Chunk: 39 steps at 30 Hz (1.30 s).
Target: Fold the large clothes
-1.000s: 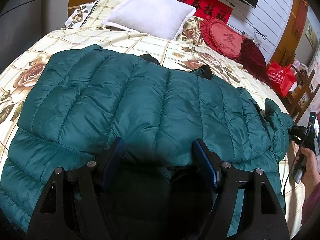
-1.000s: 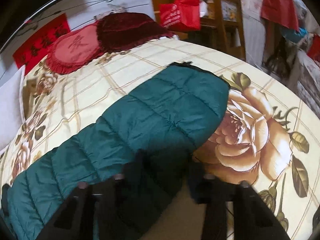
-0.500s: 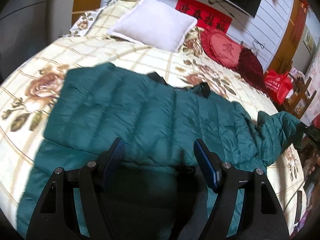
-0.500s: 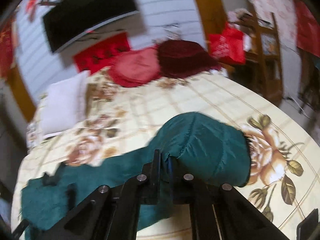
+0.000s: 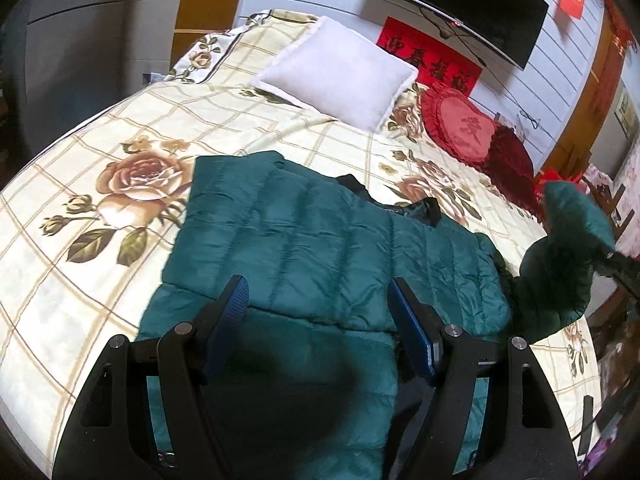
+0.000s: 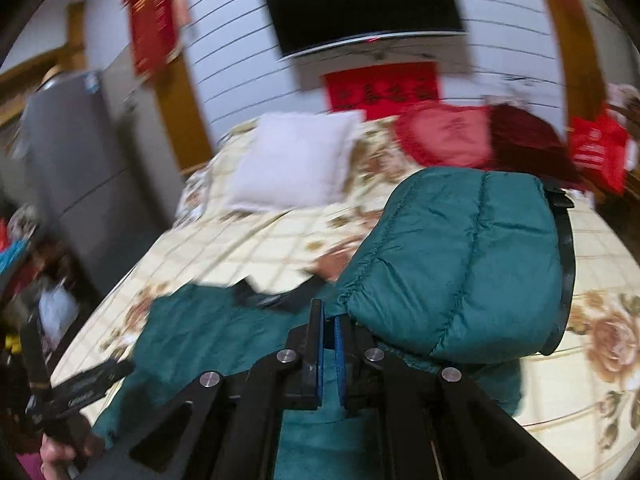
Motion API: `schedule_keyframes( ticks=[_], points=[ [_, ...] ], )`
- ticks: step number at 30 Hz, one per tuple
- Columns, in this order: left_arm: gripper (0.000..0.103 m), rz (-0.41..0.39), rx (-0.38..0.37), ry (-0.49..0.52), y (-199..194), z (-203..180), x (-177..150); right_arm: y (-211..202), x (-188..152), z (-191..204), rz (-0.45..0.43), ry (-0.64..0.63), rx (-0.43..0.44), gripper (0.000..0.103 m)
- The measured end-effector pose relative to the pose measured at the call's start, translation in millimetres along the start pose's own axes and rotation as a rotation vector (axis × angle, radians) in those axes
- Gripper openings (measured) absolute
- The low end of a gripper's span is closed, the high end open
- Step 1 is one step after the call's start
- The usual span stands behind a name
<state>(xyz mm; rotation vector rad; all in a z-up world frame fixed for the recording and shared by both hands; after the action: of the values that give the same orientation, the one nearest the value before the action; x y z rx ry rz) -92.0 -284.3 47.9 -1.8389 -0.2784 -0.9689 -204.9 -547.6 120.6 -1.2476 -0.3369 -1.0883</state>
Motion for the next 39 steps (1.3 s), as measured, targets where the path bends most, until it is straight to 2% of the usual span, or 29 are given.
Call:
schedule_keyframes(
  ticks=[4,8,12,13,15,18,19,20,22,23,27,30,33,36,39],
  points=[
    [0.072,0.005,0.006,-0.018,-0.8,11.5,-1.7,34.8,-35.3,44.5,0.085,-0.042,0.055,0.004],
    [0.072,0.008,0.017,-0.028,0.0,21.6,-3.0,67.2,-71.6,76.8,0.158,-0.085,0.073,0.004],
    [0.072,0.017,0.018,-0.041,2.3,27.0,-5.7,95.7,-102.1,79.6,0.236,-0.091,0.063,0.004],
    [0.072,0.018,0.017,-0.043,2.6,27.2,-6.4,106.3,-112.4,78.4,0.28,-0.078,0.054,0.004],
    [0.072,0.024,0.015,-0.041,2.9,27.3,-8.2,113.1,-119.0,74.2,0.313,-0.06,0.048,0.005],
    [0.072,0.031,0.005,-0.032,4.0,23.6,-9.7,104.5,-117.6,70.6,0.3,-0.06,0.063,0.006],
    [0.072,0.032,0.001,-0.031,4.5,22.1,-9.7,97.4,-116.7,69.3,0.301,-0.054,0.078,0.011],
    [0.072,0.033,-0.003,-0.032,4.8,20.5,-9.8,92.9,-116.8,70.4,0.301,-0.052,0.086,0.026],
    [0.072,0.033,-0.022,-0.048,5.8,17.5,-9.1,78.5,-114.5,65.7,0.29,-0.057,0.1,0.048],
    [0.072,0.033,-0.032,-0.058,6.0,15.8,-8.8,73.5,-113.7,63.0,0.286,-0.061,0.1,0.051],
    [0.072,0.038,-0.066,-0.082,2.5,5.6,-7.2,51.6,-110.5,48.8,0.303,-0.014,0.127,0.051],
    [0.072,0.028,-0.084,-0.058,-6.8,-5.8,-3.6,30.4,-104.6,36.1,0.278,0.014,0.116,0.051],
    [0.072,0.01,-0.107,-0.025,-19.3,-23.4,4.4,5.0,-92.6,11.1,0.226,0.008,0.058,0.051],
    [0.072,-0.009,-0.141,-0.014,-29.3,-43.4,15.8,-9.3,-76.2,-15.4,0.178,0.011,-0.046,0.051],
    [0.072,0.002,-0.161,0.014,-32.1,-66.9,23.2,-14.0,-60.8,-34.0,0.138,0.048,-0.104,0.051]
  ],
)
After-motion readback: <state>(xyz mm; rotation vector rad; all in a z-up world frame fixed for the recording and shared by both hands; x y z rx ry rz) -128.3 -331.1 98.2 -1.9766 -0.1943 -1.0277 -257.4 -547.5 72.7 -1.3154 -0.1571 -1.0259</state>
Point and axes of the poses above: each gripper's, at about its wrist camera, not at the fingertips, and y roughly the way its jaws point, z to its left, x to its top, the point moved 9 cm from there along y, roughly the way its jaws point, and after that the axes turned 9 degrees about y, right-handed, at the moved point
